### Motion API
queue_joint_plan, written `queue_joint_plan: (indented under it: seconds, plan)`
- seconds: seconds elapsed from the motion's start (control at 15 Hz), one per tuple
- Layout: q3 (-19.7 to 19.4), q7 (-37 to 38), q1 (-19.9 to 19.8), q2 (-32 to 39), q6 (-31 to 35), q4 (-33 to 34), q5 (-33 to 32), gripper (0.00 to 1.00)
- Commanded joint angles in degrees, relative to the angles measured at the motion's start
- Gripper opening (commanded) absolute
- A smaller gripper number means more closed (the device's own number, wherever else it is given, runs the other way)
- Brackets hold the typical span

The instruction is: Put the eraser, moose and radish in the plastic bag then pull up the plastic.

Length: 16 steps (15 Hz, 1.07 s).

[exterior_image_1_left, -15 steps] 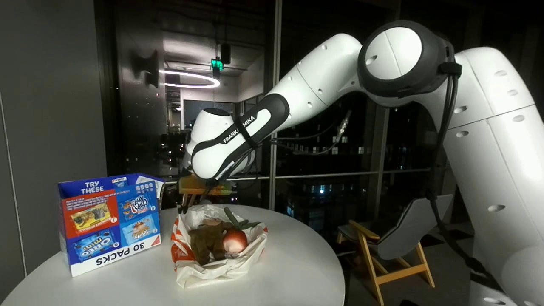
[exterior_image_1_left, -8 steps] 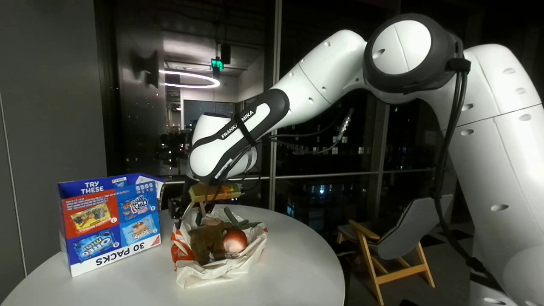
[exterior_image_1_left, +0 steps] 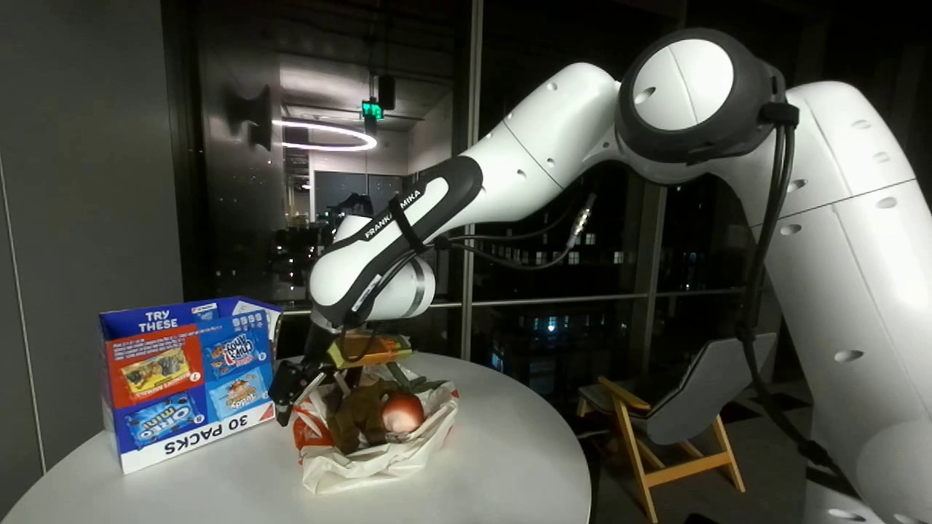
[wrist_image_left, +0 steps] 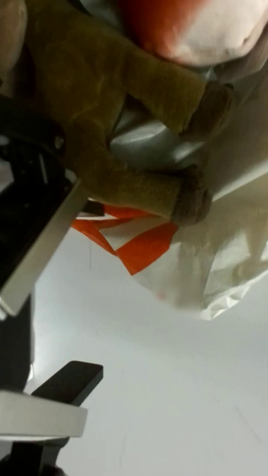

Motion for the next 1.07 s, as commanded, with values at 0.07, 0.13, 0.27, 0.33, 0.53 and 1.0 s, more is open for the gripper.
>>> queue_joint_plan:
  seconds: [0.07, 0.13, 0.27, 0.33, 0.53, 1.0]
  plan:
    - [2.1, -5.3, -1.3, 1.6, 0.0, 1.2, 5.7, 1.00]
    - [1.7, -5.0, -1.1, 2.1, 0.1, 1.3, 5.4, 1.00]
    - [-2.1, -1.3, 1.7, 2.8, 3.5, 0.3, -0.4, 1.00]
    - [-2.9, -1.3, 2.1, 3.6, 2.6, 0.7, -2.0, 1.00]
    - [-7.3, 2.6, 5.3, 5.4, 5.8, 0.5, -8.9, 1.00]
    - [-26.9, 21.2, 21.9, 4.4, 16.4, -1.4, -34.9, 1.00]
